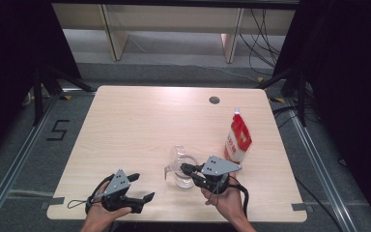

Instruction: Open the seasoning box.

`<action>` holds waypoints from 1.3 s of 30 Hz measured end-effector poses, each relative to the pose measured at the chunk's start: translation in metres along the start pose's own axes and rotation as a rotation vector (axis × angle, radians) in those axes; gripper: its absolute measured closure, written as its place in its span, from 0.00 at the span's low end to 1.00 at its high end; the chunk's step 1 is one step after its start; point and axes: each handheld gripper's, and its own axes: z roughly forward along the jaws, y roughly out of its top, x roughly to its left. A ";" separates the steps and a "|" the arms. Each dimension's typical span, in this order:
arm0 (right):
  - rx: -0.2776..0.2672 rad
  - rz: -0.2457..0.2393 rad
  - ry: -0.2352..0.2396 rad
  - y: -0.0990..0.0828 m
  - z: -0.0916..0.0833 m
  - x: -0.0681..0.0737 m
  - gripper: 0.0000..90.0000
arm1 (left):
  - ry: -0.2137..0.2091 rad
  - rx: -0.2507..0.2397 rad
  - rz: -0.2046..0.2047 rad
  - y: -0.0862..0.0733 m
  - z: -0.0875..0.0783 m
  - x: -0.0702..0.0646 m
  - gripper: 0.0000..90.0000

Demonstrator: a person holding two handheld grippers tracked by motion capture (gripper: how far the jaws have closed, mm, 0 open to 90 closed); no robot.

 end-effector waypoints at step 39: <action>-0.010 0.004 0.020 -0.002 0.001 0.002 0.88 | 0.003 0.006 0.003 -0.002 0.000 0.002 0.17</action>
